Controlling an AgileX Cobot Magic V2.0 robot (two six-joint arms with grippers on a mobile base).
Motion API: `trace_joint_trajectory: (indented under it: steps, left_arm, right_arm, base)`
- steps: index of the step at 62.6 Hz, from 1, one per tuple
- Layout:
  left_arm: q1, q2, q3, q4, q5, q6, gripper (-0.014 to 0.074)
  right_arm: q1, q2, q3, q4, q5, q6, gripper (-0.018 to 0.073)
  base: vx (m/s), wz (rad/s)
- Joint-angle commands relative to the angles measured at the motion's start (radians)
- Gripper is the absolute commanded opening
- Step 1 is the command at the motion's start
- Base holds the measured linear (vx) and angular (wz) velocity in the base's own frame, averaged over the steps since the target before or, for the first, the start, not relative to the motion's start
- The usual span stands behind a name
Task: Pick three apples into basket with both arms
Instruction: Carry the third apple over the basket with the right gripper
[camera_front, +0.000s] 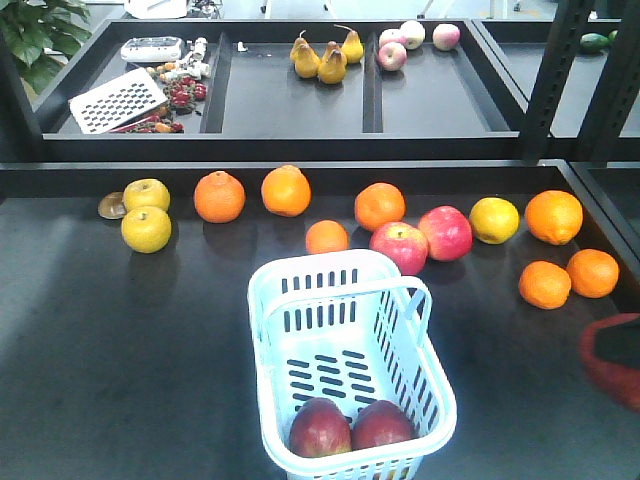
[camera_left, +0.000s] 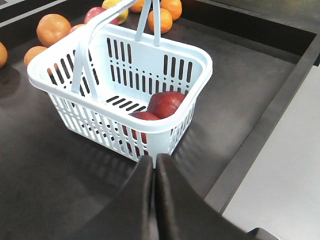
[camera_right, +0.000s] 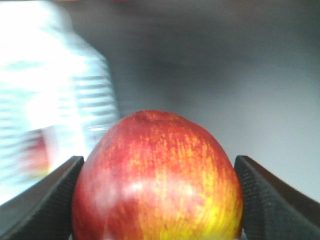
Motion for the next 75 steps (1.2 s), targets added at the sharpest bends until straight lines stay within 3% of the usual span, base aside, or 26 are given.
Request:
trace_joint_trajectory:
  steps: [1, 14, 29, 37, 45, 50, 69, 75]
  left_arm:
    - [0.0, 0.007, -0.023, -0.039, -0.058, -0.008, -0.0007]
    - [0.0, 0.007, -0.023, -0.039, -0.058, -0.008, -0.0007]
    - [0.0, 0.007, -0.023, -0.039, -0.058, -0.008, -0.0007]
    - [0.0, 0.007, -0.023, -0.039, -0.058, -0.008, -0.0007]
    - [0.0, 0.007, -0.023, -0.039, -0.056, -0.008, -0.0007]
    - [0.0, 0.007, -0.023, -0.039, -0.054, -0.008, -0.0007]
    - [0.0, 0.007, -0.023, -0.039, -0.054, -0.008, -0.0007]
    - [0.0, 0.007, -0.023, -0.039, -0.054, -0.008, -0.0007]
  right_arm:
    - [0.055, -0.043, 0.004, 0.158, 0.015, -0.076, -0.0004]
    - [0.328, -0.046, 0.018, 0.189, -0.077, -0.042, -0.0004]
    - [0.724, 0.071, 0.018, 0.186, -0.388, 0.034, -0.0004]
    - [0.873, 0.212, 0.017, 0.187, -0.572, 0.034, 0.0003]
    - [0.945, 0.33, 0.012, 0.197, -0.712, 0.033, 0.0051]
    - [0.945, 0.379, -0.009, 0.196, -0.733, 0.032, 0.0106]
    - [0.944, 0.49, -0.105, 0.196, -0.712, 0.026, 0.0541]
    - [0.944, 0.49, -0.102, 0.19, -0.695, 0.027, 0.0608]
  base:
    - [0.0, 0.0]
    - [0.0, 0.0]
    - [0.0, 0.0]
    - [0.0, 0.0]
    - [0.0, 0.0]
    - [0.0, 0.0]
    - [0.0, 0.0]
    - [0.0, 0.0]
